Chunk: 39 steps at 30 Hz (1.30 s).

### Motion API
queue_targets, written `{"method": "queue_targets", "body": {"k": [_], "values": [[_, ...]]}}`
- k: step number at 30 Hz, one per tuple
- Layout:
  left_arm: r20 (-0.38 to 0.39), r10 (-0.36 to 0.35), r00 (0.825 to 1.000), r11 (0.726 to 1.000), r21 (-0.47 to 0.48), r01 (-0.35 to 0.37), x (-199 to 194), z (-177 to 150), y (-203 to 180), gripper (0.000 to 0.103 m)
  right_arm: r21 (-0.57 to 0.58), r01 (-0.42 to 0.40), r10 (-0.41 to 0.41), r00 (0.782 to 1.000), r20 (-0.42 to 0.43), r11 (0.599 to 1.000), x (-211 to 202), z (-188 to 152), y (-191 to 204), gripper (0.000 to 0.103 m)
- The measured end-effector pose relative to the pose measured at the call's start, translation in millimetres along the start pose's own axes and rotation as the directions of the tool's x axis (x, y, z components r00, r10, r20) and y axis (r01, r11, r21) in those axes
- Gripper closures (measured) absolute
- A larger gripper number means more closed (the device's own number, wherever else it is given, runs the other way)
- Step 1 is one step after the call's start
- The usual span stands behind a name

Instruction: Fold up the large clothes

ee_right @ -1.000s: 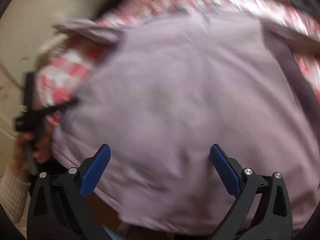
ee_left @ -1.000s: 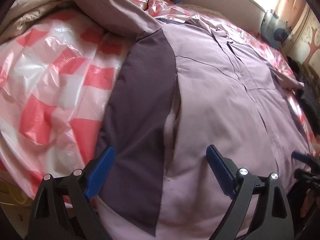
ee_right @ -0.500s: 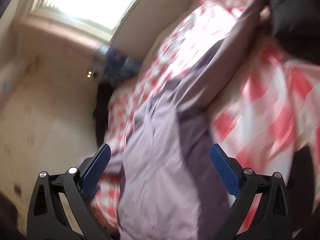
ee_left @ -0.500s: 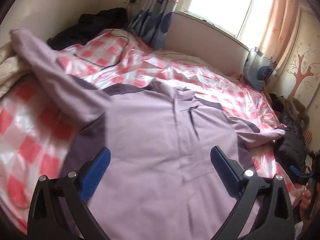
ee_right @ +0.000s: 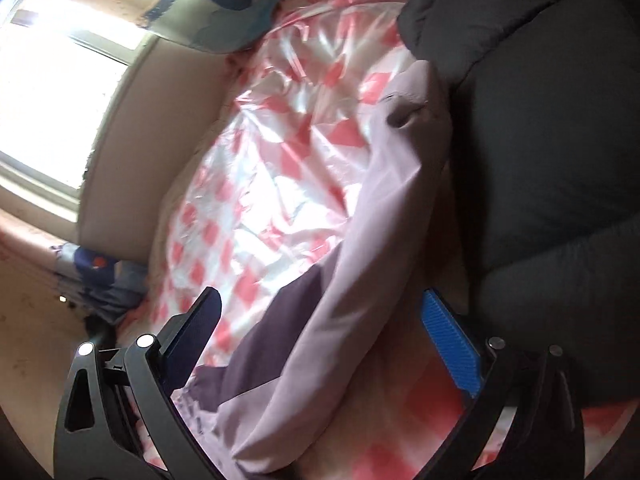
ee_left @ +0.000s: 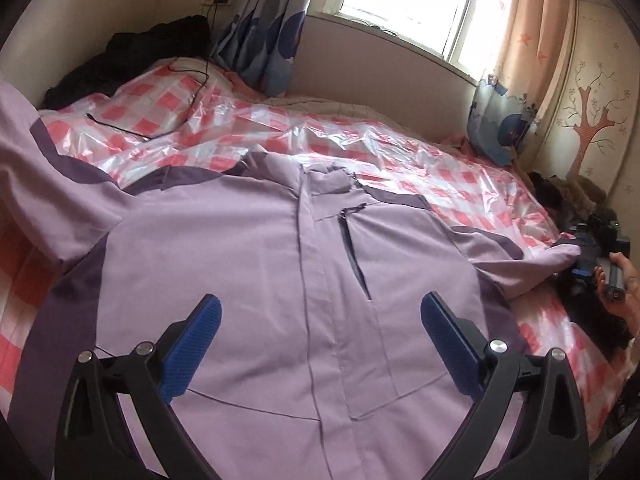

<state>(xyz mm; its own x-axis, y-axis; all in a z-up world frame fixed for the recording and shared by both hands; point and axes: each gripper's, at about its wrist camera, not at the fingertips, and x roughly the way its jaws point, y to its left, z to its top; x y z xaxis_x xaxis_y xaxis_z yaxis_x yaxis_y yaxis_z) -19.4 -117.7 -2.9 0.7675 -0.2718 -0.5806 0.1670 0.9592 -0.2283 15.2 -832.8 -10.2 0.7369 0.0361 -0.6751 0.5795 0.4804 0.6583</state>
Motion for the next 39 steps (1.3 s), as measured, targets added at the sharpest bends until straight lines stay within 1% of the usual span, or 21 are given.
{"method": "queue_targets", "body": {"k": [1,2,3,5,6,7,8,9,10,12,13,14,16,18,20,22,25,29,32,35,39], "values": [[-0.002,0.013,1.0,1.0,0.008,-0.013,2.9,-0.8,0.2,0.007,0.007,0.021,-0.021,1.0,0.009,1.0,6.9,2.6,-3.7,0.007],[-0.005,-0.005,1.0,1.0,0.017,0.005,5.4,-2.6,1.2,0.007,0.015,0.036,-0.036,0.999,0.013,0.999,15.1,0.1,-4.6,0.007],[-0.005,-0.007,1.0,1.0,0.03,0.007,7.3,-5.2,2.2,0.007,0.032,0.042,-0.042,0.999,0.012,0.999,21.3,6.5,-10.7,0.007],[-0.032,0.032,0.999,0.999,0.044,-0.03,14.2,-9.8,5.3,0.007,0.061,0.006,-0.007,1.0,0.026,0.998,33.9,6.1,-13.7,0.007],[-0.065,0.016,0.998,1.0,0.022,-0.015,18.6,-9.6,8.6,0.007,0.05,-0.01,0.008,0.999,0.04,0.999,36.0,9.7,-14.7,0.014],[-0.09,-0.021,0.996,1.0,-0.014,0.02,23.1,-9.4,13.2,0.007,0.026,-0.017,0.016,0.999,0.046,1.0,40.0,11.9,-12.5,0.04],[-0.099,-0.032,0.995,0.999,-0.038,0.028,24.8,-9.5,16.3,0.007,0.012,-0.034,0.033,0.999,0.04,0.999,42.3,12.2,-10.6,0.059],[-0.099,-0.023,0.995,0.999,-0.045,0.019,26.1,-11.2,17.9,0.007,0.02,-0.056,0.055,0.998,0.032,0.998,44.0,12.3,-12.9,0.084],[-0.098,-0.012,0.995,0.999,-0.043,0.007,27.2,-13.0,18.7,0.007,0.022,-0.083,0.082,0.996,0.038,0.996,41.5,10.1,-13.6,0.085],[-0.104,-0.004,0.995,0.999,-0.048,-0.001,29.0,-14.6,19.9,0.007,-0.024,-0.116,0.118,0.99,0.075,0.993,30.7,6.7,-8.8,0.087],[-0.106,-0.004,0.994,0.999,-0.054,-0.002,29.5,-15.2,20.5,0.007,-0.048,-0.157,0.161,0.982,0.099,0.986,24.0,5.1,-2.6,0.087],[-0.103,-0.002,0.995,0.998,-0.057,-0.004,29.0,-15.4,20.9,0.007,-0.086,-0.214,0.224,0.966,0.127,0.973,13.3,1.6,1.8,0.087],[-0.093,0.003,0.996,0.998,-0.06,-0.009,27.4,-15.5,21.1,0.007,-0.169,-0.326,0.354,0.919,0.172,0.93,-13.1,-11.1,10.5,0.087],[-0.089,0.001,0.996,0.997,-0.074,-0.008,26.4,-15.2,22.0,0.007,-0.166,-0.392,0.419,0.89,0.179,0.905,-26.5,-19.6,7.9,0.087],[-0.087,0.0,0.996,0.995,-0.096,-0.009,25.6,-15.0,25.0,0.007,-0.136,-0.407,0.427,0.887,0.176,0.903,-29.6,-22.2,3.1,0.087],[-0.088,0.004,0.996,0.993,-0.115,-0.014,25.0,-14.2,28.0,0.007,-0.115,-0.409,0.424,0.885,0.194,0.905,-34.5,-22.8,1.1,0.087],[-0.093,0.034,0.995,0.99,-0.134,-0.047,23.0,-12.4,31.9,0.007,-0.109,-0.44,0.453,0.862,0.226,0.891,-44.4,-24.4,12.5,0.087],[-0.079,0.067,0.995,0.987,-0.141,-0.078,17.5,-8.8,36.7,0.007,-0.165,-0.456,0.484,0.841,0.242,0.875,-62.3,-32.2,58.5,0.087],[-0.074,0.071,0.995,0.979,-0.184,-0.084,12.4,-3.4,45.3,0.007,-0.225,-0.469,0.515,0.824,0.236,0.854,-74.5,-41.8,102.8,0.087],[-0.07,0.074,0.995,0.968,-0.234,-0.088,5.1,2.3,54.7,0.007,-0.293,-0.491,0.556,0.806,0.205,0.82,-84.2,-58.8,151.1,0.087],[-0.046,0.086,0.995,0.961,-0.261,-0.095,-7.8,8.8,63.0,0.007,-0.368,-0.542,0.62,0.774,0.132,0.755,-91.2,-90.8,218.6,0.087]]}}
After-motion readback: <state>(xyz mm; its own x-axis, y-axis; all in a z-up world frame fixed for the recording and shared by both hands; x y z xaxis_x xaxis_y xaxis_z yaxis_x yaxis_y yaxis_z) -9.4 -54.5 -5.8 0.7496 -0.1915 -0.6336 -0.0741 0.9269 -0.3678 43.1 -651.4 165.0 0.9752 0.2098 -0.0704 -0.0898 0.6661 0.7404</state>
